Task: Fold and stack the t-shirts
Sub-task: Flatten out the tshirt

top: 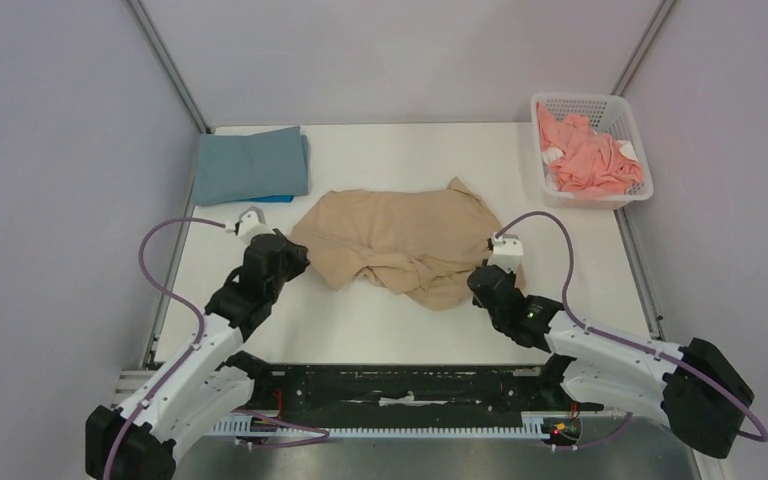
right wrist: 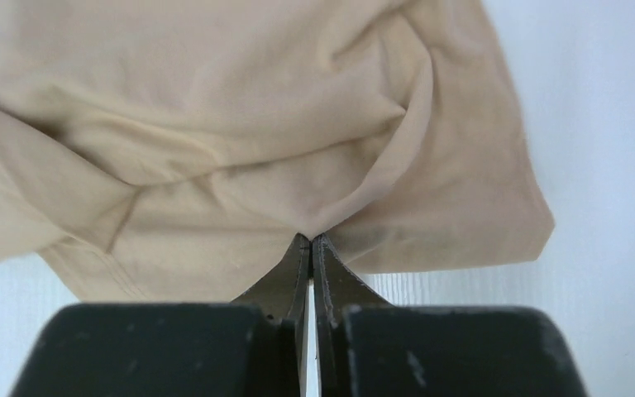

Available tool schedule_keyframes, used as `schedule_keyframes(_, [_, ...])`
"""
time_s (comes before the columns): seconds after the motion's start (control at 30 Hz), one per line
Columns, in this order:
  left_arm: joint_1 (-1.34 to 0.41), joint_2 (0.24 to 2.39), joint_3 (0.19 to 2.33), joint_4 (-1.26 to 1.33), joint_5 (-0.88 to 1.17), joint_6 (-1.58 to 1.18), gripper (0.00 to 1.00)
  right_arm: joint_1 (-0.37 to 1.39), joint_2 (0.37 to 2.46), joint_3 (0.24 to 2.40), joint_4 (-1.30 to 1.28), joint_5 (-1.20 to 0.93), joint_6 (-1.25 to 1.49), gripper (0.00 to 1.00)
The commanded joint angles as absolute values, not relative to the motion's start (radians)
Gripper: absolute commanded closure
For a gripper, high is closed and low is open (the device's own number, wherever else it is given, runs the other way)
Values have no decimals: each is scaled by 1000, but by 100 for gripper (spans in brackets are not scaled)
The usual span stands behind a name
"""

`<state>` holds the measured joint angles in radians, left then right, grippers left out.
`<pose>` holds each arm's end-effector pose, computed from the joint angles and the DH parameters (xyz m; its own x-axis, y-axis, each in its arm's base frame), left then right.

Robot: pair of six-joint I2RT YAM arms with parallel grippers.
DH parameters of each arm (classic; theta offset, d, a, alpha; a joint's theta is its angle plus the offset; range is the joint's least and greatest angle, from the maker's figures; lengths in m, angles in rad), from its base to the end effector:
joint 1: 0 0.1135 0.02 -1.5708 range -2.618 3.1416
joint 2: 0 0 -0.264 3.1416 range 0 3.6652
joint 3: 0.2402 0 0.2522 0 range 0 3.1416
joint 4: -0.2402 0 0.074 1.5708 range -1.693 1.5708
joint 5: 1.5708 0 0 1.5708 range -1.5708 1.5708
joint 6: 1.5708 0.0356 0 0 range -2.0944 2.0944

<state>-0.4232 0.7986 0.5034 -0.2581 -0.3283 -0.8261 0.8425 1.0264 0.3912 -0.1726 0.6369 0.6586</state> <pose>0.1682 -0.0632 0.2322 -0.4267 -0.5712 -0.7012 -0.2583 0.8200 -0.5107 0.1403 0.1254 0.1681 -0.5802 0.0886 -0.8096 0.0363 0.9959 0.0830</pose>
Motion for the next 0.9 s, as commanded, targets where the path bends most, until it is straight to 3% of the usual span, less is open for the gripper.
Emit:
schedule_keyframes(0.0, [-427, 731, 634, -183, -370, -763, 98, 845, 899, 490, -162, 768, 559, 100])
schedule_keyframes(0.23, [-426, 659, 896, -255, -409, -678, 98, 845, 728, 698, -189, 755, 342, 100])
schedule_keyframes(0.5, [-426, 663, 1226, -331, -455, -562, 98, 846, 704, 1012, -251, 617, 168, 100])
schedule_keyframes(0.67, [-427, 725, 1359, -344, -469, -508, 98, 845, 783, 1171, -274, 651, 64, 100])
schedule_keyframes(0.87, [-425, 901, 1367, -270, -592, -459, 98, 814, 989, 1316, -269, 845, -28, 100])
